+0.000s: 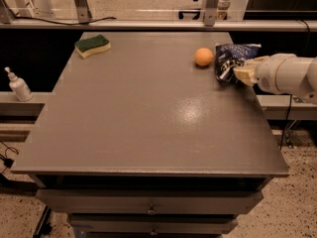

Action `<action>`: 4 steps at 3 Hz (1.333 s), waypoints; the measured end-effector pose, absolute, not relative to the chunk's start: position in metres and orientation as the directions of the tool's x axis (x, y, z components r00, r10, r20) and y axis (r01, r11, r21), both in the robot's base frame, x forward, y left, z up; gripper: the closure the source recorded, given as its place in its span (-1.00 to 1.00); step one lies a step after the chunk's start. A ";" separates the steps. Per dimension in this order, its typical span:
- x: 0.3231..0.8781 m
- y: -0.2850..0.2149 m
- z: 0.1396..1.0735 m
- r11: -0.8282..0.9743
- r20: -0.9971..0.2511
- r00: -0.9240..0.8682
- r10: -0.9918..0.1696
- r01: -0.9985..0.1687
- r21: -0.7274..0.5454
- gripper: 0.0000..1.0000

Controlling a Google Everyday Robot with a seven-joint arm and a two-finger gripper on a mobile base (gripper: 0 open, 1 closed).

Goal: Move blue chip bag near orange

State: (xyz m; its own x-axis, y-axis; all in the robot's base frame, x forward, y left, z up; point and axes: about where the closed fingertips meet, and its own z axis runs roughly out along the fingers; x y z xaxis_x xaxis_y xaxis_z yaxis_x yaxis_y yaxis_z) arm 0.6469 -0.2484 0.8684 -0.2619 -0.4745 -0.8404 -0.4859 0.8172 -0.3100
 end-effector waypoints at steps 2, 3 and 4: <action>0.650 -0.233 0.857 0.813 -0.847 -0.273 -0.456 -0.515 -0.271 0.24; 0.653 -0.228 0.857 0.808 -0.849 -0.272 -0.453 -0.527 -0.262 -0.22; 0.653 -0.225 0.860 0.802 -0.849 -0.268 -0.456 -0.536 -0.262 -0.68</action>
Offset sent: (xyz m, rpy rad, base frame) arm 0.0057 0.0204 -0.0165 0.0456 0.0415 0.0377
